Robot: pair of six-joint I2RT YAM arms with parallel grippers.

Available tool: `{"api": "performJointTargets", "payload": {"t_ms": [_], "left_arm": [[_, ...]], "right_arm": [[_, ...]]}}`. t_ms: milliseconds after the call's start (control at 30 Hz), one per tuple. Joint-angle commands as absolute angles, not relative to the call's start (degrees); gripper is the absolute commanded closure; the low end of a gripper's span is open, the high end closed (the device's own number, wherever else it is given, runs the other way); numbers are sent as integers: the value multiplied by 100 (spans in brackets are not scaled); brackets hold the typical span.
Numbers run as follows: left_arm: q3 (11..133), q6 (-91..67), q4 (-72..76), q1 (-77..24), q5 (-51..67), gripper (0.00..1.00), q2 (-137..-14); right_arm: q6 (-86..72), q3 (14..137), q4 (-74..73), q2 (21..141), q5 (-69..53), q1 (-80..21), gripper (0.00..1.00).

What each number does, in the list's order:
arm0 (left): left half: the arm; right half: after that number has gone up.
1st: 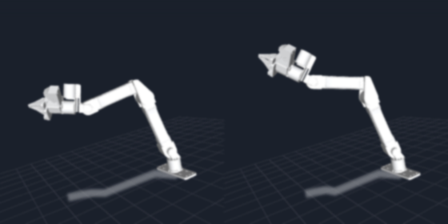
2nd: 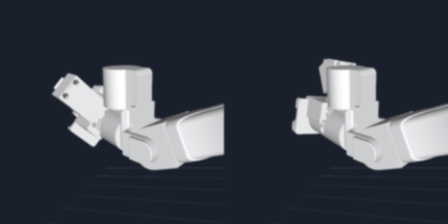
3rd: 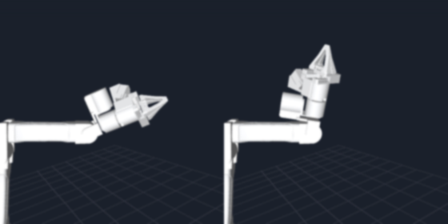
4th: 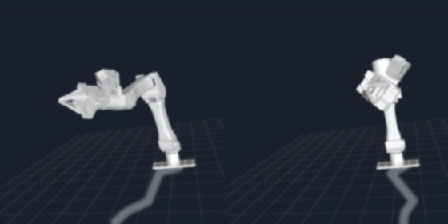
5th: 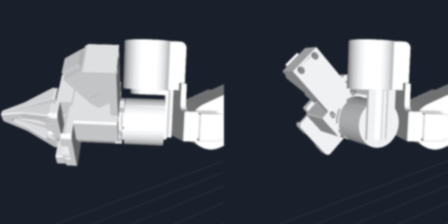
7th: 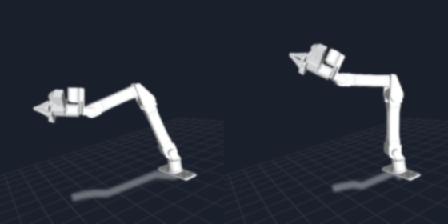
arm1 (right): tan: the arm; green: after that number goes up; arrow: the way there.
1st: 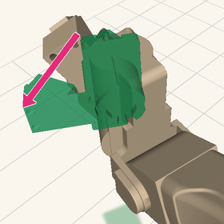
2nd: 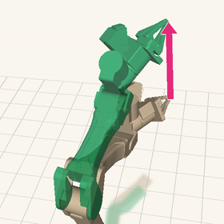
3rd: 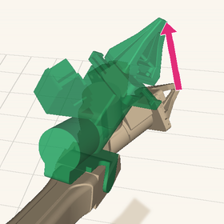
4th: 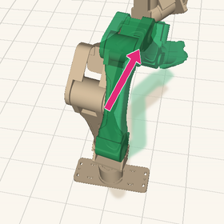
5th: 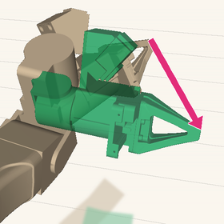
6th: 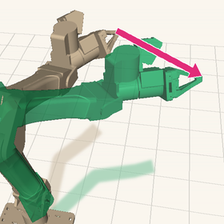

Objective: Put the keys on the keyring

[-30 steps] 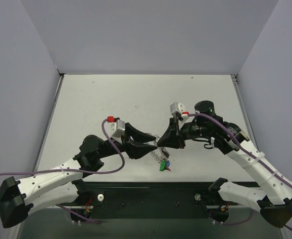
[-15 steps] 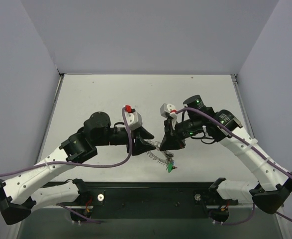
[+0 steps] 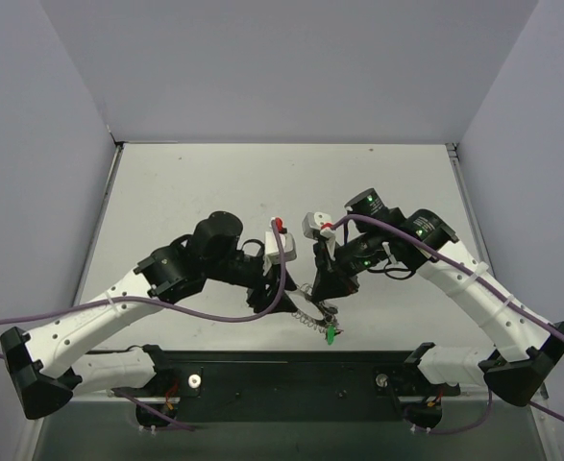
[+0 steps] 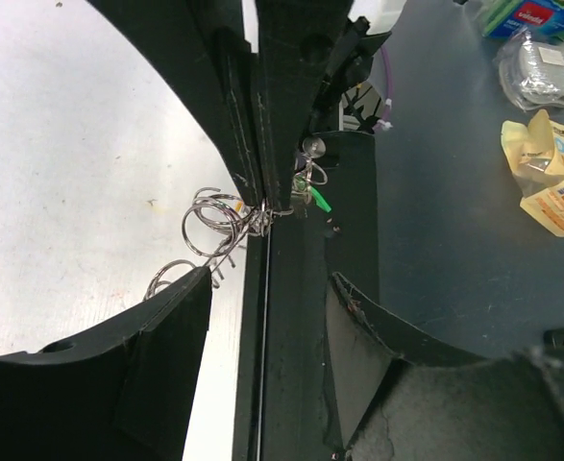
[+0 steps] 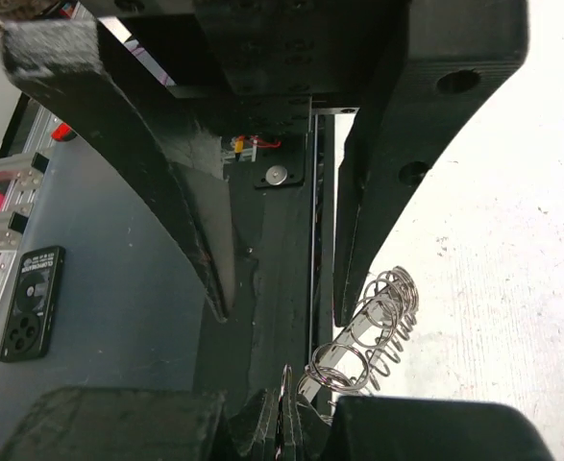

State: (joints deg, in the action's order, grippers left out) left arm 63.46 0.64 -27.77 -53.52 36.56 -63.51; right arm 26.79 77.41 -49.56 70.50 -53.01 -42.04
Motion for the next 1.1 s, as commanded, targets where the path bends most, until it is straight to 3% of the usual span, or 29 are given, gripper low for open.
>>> {"api": "performJointTargets", "payload": {"t_ms": [0, 367, 1067], "left_arm": [[6443, 202, -2296, -5335, 3990, 38, -6109], [6187, -193, -1310, -5493, 4280, 38, -6117], [6328, -88, -1476, -5766, 4070, 51, -6495]], "right_arm": [[2979, 7840, -5019, 6882, -5853, -4236, 100], [3094, 7813, -5001, 6829, -6144, -4245, 100], [3050, 7761, -4904, 6689, -6029, -4254, 100]]}}
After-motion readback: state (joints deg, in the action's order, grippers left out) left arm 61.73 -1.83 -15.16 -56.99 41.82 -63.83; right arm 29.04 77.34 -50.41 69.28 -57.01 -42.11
